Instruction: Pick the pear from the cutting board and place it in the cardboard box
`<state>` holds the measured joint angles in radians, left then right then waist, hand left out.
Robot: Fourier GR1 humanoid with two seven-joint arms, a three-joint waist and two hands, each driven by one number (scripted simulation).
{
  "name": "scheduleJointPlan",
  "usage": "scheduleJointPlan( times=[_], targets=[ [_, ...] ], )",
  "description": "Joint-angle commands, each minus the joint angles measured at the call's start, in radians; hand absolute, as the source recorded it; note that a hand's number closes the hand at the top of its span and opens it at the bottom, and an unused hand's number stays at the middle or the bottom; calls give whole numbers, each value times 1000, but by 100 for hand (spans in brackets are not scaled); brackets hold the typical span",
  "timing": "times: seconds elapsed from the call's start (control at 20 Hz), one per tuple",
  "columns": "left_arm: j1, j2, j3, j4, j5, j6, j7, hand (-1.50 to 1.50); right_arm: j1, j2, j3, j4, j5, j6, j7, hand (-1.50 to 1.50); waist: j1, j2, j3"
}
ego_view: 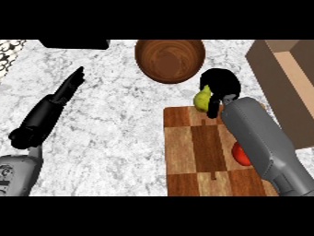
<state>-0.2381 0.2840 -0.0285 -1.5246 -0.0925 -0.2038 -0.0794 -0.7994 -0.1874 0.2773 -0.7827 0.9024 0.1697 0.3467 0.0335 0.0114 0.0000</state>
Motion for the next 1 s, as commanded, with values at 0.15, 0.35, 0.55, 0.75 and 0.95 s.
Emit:
scheduleJointPlan(
  times=[0.15, 0.35, 0.55, 0.75, 0.95],
  targets=[
    [-21, -28, -33, -20, -6, -5, 14, 0, -210, -34, -125, 183, 51, -292, 10, 150, 47, 16, 2],
    [-16, -31, -27, 13, -26, 9, -16, 0, -323, -17, -92, 279, 140, -380, 34, 150, 35, 11, 0],
    [-36, -31, -14, -6, -24, 18, 17, 0, -451, -14, -144, 320, 144, -413, 141, 150, 23, 4, 0],
    [-1, -22, -4, 14, -30, 15, -14, 0, -441, -85, -209, 282, 138, -543, 241, 150, -9, -4, 0],
    [-6, -21, 10, 16, -12, 5, 5, 0, -465, -124, -251, 323, 162, -640, 353, 150, -8, -2, 0]
  ],
)
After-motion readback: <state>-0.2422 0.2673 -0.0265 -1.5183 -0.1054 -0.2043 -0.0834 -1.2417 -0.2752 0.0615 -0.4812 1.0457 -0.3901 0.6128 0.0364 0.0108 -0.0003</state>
